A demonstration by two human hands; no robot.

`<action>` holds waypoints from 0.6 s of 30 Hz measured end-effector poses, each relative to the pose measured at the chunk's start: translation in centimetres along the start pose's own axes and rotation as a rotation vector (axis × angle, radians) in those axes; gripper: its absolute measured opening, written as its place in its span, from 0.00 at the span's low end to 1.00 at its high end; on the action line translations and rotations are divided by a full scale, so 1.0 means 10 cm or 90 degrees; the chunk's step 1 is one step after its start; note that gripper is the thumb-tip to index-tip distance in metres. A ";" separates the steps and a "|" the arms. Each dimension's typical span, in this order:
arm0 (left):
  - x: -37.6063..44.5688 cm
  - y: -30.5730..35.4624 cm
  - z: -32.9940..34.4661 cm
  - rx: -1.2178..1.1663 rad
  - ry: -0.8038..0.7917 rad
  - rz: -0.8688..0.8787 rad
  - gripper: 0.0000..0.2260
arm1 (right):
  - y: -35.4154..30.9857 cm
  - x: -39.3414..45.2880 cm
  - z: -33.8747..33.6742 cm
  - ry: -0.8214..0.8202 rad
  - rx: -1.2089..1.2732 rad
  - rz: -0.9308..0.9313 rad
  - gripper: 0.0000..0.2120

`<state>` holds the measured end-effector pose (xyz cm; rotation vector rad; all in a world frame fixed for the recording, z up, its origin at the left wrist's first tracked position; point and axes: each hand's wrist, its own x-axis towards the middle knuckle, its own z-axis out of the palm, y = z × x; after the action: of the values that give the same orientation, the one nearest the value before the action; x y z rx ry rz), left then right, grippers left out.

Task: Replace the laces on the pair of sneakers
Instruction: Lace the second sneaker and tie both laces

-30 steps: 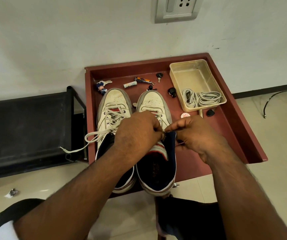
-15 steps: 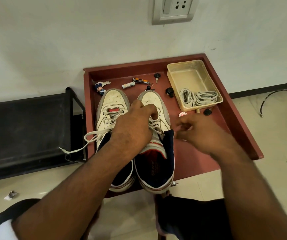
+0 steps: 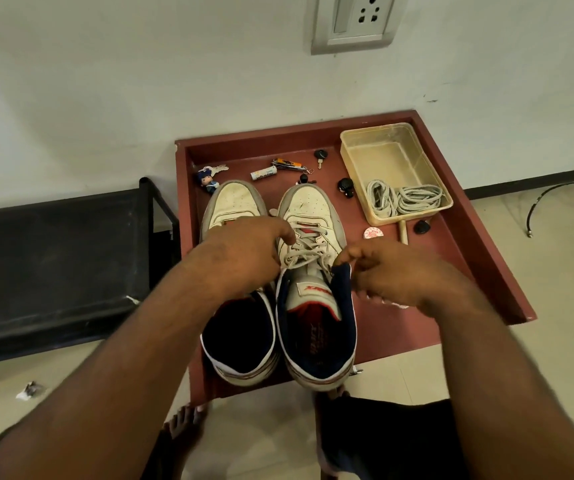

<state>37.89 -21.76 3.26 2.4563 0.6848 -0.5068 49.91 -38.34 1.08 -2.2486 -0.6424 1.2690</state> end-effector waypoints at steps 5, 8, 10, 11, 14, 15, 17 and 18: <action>0.05 -0.01 -0.05 0.034 0.030 -0.005 0.09 | 0.18 0.02 -0.21 0.030 -0.144 0.071 0.05; 0.01 -0.10 -0.20 -0.050 0.030 -0.014 0.07 | 0.29 -0.02 -0.33 0.042 -0.095 0.192 0.03; -0.01 -0.10 -0.25 -0.042 0.019 -0.013 0.06 | 0.30 0.02 -0.32 0.072 -0.039 0.211 0.04; -0.01 -0.10 -0.26 -0.021 0.015 -0.017 0.06 | 0.31 0.06 -0.31 0.095 -0.021 0.209 0.05; -0.02 -0.10 -0.27 0.049 0.045 -0.030 0.05 | 0.36 0.06 -0.31 0.204 0.109 0.158 0.05; -0.02 -0.11 -0.28 0.067 0.069 -0.030 0.05 | 0.37 0.05 -0.32 0.247 0.187 0.112 0.04; -0.01 -0.11 -0.28 0.054 0.117 -0.013 0.04 | 0.27 0.01 -0.29 0.286 0.416 -0.034 0.05; -0.02 -0.09 -0.27 0.025 0.138 0.003 0.06 | 0.17 -0.01 -0.26 0.270 0.554 -0.124 0.07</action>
<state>37.84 -19.63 5.12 2.5734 0.7605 -0.2548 52.46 -40.20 1.30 -1.5840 -0.0940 0.7208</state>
